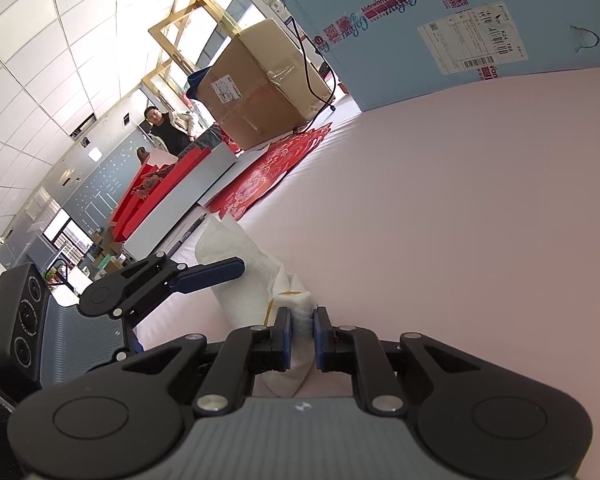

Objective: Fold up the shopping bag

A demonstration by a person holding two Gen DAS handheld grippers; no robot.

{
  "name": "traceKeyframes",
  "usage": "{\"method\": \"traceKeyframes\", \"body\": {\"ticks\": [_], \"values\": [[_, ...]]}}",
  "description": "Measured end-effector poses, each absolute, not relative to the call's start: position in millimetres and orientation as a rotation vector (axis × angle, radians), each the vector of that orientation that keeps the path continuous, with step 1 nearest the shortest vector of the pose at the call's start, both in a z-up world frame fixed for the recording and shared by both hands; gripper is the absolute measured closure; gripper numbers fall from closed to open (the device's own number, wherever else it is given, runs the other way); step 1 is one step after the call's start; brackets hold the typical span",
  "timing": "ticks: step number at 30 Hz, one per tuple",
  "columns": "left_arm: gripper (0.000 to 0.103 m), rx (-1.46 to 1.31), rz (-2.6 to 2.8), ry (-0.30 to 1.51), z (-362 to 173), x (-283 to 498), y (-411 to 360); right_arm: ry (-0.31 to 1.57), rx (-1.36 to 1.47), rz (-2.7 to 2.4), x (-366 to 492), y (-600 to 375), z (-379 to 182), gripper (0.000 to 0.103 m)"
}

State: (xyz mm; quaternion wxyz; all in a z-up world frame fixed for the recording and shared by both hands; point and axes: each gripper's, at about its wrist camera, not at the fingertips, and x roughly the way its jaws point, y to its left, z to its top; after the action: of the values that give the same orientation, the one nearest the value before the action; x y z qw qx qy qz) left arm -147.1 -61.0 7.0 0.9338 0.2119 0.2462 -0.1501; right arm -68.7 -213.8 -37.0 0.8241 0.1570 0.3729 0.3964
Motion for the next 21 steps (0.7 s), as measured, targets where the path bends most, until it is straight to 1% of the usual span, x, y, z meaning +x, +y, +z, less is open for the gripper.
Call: {"method": "traceKeyframes", "body": {"ticks": [1,2,3,4,5,6,9,12,17,21], "values": [[0.029,0.437,-0.303,0.500,6.6,-147.7,-61.9,0.798,0.332,0.844,-67.7,-212.9,-37.2,0.079],[0.029,0.442,-0.302,0.498,6.4,-148.0,-62.6,0.793,0.323,0.844,-68.9,-211.5,-36.8,0.072],[0.029,0.445,-0.301,0.497,6.5,-148.1,-62.5,0.782,0.309,0.843,-71.3,-209.9,-36.2,0.073],[0.029,0.450,-0.297,0.496,6.4,-147.9,-62.7,0.771,0.296,0.843,-73.7,-208.4,-35.6,0.074],[0.029,0.458,-0.292,0.493,6.4,-147.8,-63.0,0.759,0.282,0.842,-76.1,-206.8,-35.0,0.082],[0.029,0.480,-0.273,0.484,6.4,-148.2,-63.4,0.748,0.269,0.842,-78.5,-205.2,-34.3,0.086],[0.026,0.499,-0.223,0.477,7.4,-141.6,-58.2,0.714,0.229,0.839,-85.6,-200.5,-32.5,0.092],[0.026,0.502,-0.203,0.465,8.4,-130.7,-52.9,0.680,0.189,0.837,-92.8,-195.8,-30.6,0.093],[0.027,0.233,-0.317,0.486,26.0,-92.0,-18.4,0.564,-0.040,0.850,-120.1,-174.8,-24.5,0.094],[0.027,0.183,-0.402,0.521,27.5,-61.5,-14.2,0.531,-0.157,0.856,-131.6,-165.2,-23.7,0.094]]}}
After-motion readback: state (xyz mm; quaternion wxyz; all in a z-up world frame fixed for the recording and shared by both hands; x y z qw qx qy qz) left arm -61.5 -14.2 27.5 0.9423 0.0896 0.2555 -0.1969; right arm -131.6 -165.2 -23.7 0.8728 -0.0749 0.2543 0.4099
